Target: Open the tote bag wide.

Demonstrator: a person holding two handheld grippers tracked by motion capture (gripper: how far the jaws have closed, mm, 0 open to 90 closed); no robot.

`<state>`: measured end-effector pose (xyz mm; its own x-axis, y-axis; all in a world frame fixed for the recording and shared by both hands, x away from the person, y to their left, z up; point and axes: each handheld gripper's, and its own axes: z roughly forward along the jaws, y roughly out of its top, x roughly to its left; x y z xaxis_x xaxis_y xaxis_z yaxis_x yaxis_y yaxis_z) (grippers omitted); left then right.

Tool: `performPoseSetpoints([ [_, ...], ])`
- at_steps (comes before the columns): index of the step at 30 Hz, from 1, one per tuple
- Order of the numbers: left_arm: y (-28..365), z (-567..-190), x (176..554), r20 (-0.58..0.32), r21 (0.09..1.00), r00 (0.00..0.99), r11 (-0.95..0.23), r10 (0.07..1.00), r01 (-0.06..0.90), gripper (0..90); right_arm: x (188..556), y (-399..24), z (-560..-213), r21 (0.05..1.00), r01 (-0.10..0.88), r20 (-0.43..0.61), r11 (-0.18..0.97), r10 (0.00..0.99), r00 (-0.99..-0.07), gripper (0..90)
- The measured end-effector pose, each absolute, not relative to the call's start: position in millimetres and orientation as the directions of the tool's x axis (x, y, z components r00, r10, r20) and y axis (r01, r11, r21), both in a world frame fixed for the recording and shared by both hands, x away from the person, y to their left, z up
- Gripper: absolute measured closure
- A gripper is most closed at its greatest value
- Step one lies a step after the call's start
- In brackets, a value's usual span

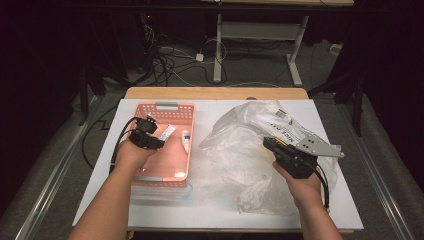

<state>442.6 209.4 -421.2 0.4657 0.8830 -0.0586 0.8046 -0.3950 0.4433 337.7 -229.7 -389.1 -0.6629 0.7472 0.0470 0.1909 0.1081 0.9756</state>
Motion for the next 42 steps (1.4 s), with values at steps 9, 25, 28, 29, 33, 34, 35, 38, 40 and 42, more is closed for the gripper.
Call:
performPoseSetpoints([
  [9,210,-412,426,-0.090,0.526,0.478,-0.366,0.874,0.768,66.2,337,-230,-388,0.977,0.180,0.034,0.118,0.742,-0.670,90.0],
  [25,212,-401,397,-0.109,0.632,0.504,-0.331,0.857,0.700,66.2,336,-231,-387,0.977,0.181,0.035,0.116,0.744,-0.667,90.0],
  [28,212,-399,389,-0.102,0.650,0.512,-0.332,0.853,0.683,66.2,337,-230,-387,0.977,0.178,0.031,0.119,0.743,-0.668,90.0],
  [29,212,-398,387,-0.104,0.658,0.514,-0.329,0.852,0.678,66.2,337,-231,-387,0.977,0.176,0.029,0.120,0.743,-0.669,90.0],
  [33,212,-397,377,-0.101,0.683,0.521,-0.322,0.848,0.656,66.2,337,-230,-387,0.977,0.176,0.029,0.120,0.744,-0.667,90.0],
  [34,212,-398,374,-0.106,0.689,0.522,-0.316,0.847,0.653,66.2,336,-230,-387,0.977,0.177,0.029,0.121,0.743,-0.668,90.0],
  [35,212,-398,372,-0.108,0.692,0.523,-0.313,0.846,0.650,66.2,336,-230,-387,0.977,0.178,0.029,0.121,0.743,-0.668,90.0],
  [38,211,-401,365,-0.118,0.701,0.534,-0.311,0.837,0.642,66.2,336,-230,-387,0.976,0.178,0.028,0.123,0.743,-0.669,90.0],
  [40,210,-403,360,-0.109,0.708,0.535,-0.312,0.838,0.633,66.2,336,-230,-387,0.976,0.177,0.028,0.124,0.743,-0.669,90.0],
  [42,210,-405,356,-0.101,0.716,0.533,-0.311,0.840,0.625,66.2,336,-230,-387,0.976,0.177,0.028,0.123,0.743,-0.669,90.0],
])
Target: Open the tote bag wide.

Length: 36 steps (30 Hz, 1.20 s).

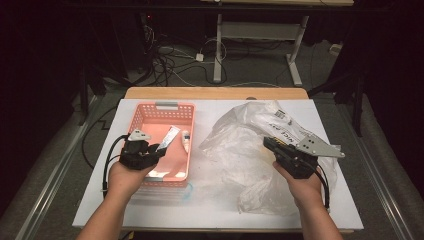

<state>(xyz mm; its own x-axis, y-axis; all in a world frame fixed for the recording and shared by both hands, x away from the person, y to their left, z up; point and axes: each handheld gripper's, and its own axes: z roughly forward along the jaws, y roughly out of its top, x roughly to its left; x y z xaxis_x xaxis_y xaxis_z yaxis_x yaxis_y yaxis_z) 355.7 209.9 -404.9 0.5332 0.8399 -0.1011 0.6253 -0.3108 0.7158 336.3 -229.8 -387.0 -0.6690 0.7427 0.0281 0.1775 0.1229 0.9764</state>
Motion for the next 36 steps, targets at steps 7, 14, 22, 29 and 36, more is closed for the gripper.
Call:
performPoseSetpoints([
  [7,212,-412,339,-0.107,0.757,0.525,-0.273,0.844,0.593,66.2,335,-229,-388,0.976,0.176,0.023,0.128,0.744,-0.668,90.0],
  [14,216,-416,330,-0.105,0.793,0.534,-0.253,0.839,0.553,66.2,335,-227,-389,0.975,0.178,0.018,0.137,0.741,-0.671,90.0],
  [22,218,-416,327,-0.120,0.805,0.550,-0.244,0.826,0.542,66.2,336,-226,-393,0.970,0.198,0.027,0.142,0.746,-0.666,90.0],
  [29,211,-413,324,-0.130,0.812,0.566,-0.240,0.814,0.532,66.2,335,-228,-392,0.972,0.191,0.023,0.140,0.746,-0.666,90.0],
  [36,200,-408,320,-0.123,0.821,0.599,-0.258,0.791,0.509,66.2,335,-229,-390,0.974,0.187,0.027,0.131,0.746,-0.665,90.0],
])
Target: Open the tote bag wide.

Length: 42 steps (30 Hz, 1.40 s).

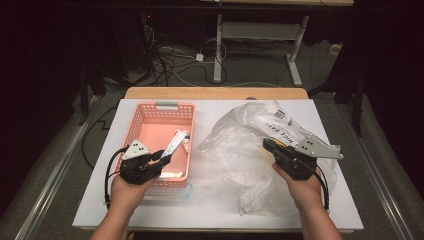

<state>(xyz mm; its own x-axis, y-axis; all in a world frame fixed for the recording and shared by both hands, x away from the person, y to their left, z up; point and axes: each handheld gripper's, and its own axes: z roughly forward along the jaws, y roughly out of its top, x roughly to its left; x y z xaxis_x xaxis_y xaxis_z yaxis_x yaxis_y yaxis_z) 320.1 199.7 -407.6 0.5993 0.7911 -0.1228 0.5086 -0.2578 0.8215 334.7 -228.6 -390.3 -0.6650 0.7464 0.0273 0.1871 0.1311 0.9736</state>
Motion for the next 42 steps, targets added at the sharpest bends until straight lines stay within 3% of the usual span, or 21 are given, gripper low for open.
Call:
performPoseSetpoints([
  [18,167,-393,302,-0.125,0.850,0.695,-0.285,0.708,0.443,66.2,334,-229,-388,0.975,0.177,0.020,0.132,0.745,-0.666,90.0],
  [42,114,-412,293,-0.120,0.809,0.782,-0.397,0.611,0.435,66.2,333,-229,-386,0.977,0.169,0.017,0.130,0.742,-0.670,90.0],
])
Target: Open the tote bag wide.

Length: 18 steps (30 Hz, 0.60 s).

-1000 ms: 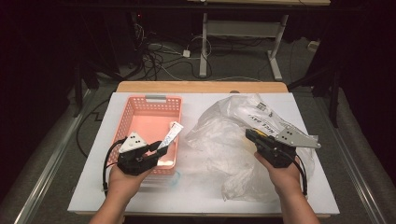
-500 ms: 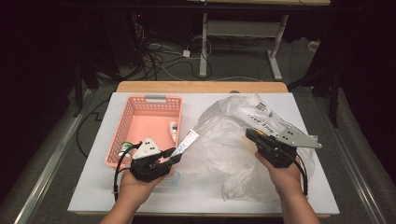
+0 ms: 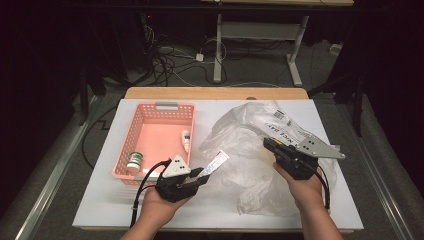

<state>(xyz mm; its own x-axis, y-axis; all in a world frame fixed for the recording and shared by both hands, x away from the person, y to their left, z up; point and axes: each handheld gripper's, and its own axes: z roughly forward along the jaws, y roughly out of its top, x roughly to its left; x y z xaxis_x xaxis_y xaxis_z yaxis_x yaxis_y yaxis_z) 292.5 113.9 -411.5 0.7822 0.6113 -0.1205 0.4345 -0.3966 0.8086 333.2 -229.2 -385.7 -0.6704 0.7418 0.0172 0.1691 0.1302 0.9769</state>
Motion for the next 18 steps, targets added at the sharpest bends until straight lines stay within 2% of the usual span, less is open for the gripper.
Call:
performPoseSetpoints([
  [18,94,-426,297,-0.121,0.795,0.793,-0.419,0.598,0.438,66.1,331,-228,-382,0.979,0.164,0.022,0.120,0.741,-0.671,90.0],
])
